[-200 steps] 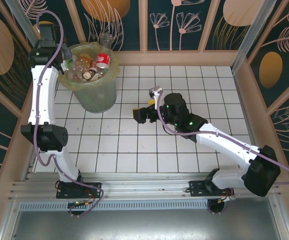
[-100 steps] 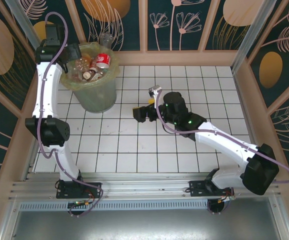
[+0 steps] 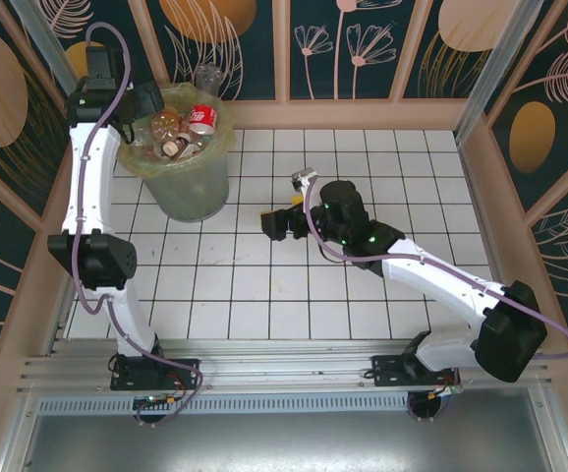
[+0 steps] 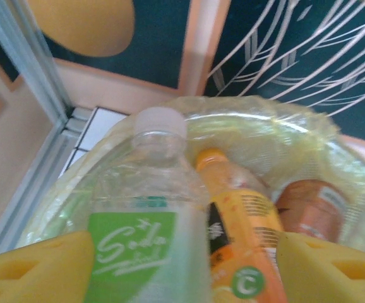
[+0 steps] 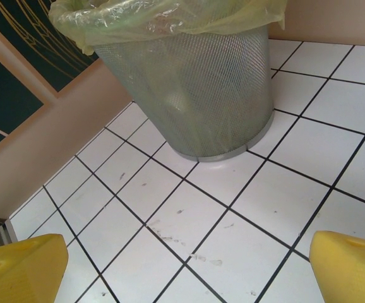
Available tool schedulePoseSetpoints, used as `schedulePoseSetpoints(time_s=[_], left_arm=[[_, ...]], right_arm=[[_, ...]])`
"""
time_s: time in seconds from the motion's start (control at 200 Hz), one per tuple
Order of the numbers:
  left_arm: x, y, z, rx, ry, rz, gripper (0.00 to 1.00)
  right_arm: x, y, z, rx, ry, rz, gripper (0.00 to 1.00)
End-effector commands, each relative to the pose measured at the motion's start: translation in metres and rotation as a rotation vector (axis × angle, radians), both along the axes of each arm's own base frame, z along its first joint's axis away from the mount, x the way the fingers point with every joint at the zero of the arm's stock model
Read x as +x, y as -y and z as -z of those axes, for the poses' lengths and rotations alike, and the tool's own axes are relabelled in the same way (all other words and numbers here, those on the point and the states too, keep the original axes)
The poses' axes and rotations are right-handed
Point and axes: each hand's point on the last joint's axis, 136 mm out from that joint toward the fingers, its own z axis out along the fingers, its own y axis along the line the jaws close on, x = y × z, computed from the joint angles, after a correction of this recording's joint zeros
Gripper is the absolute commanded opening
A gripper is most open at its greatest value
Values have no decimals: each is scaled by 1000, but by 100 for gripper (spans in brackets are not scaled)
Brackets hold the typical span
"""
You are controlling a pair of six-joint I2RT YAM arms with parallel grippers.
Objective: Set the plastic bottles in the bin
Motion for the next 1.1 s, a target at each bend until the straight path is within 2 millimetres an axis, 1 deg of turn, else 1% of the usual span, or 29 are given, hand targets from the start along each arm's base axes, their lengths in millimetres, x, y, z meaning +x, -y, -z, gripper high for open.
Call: schedulePoseSetpoints(time_s=[0.0,0.06,0.11,0.145,0.24,0.305,0.42,0.51,0.595,0.645,0.766,0.861,0.981,1.096], left_arm=[[-13,23,-71,-77,222,86,80],[-14,33,-82,-99,281,130,82],[-13,42,-86,-124,307,178,83],[-10,49,-86,-138,310,204,83],[-1,63,-76,-151,279,240,82],[7,77,-66,-157,258,265,80],[17,104,-54,-164,247,321,77],[25,117,-43,-175,224,341,77],[33,122,-31,-178,187,342,77],[37,125,-20,-179,154,339,78],[42,125,8,-176,79,316,78],[43,122,26,-166,30,292,78],[43,126,38,-184,-1,305,73],[44,131,41,-202,-10,329,73]], right_arm=[[3,-1,-6,23,5,-1,99],[2,-1,-6,26,2,-1,99],[2,0,-7,29,4,0,99],[1,0,-7,30,4,0,99],[1,1,-8,32,4,3,99],[0,3,-7,30,5,6,99],[-1,5,-7,25,4,13,99],[-1,7,-5,21,1,19,99],[-1,9,-5,21,1,25,99],[-2,10,-4,22,-1,27,99],[-3,11,-5,25,0,29,99],[-3,12,-5,25,0,29,99],[-2,12,-3,23,-4,32,99],[-3,12,-4,24,-4,32,99]])
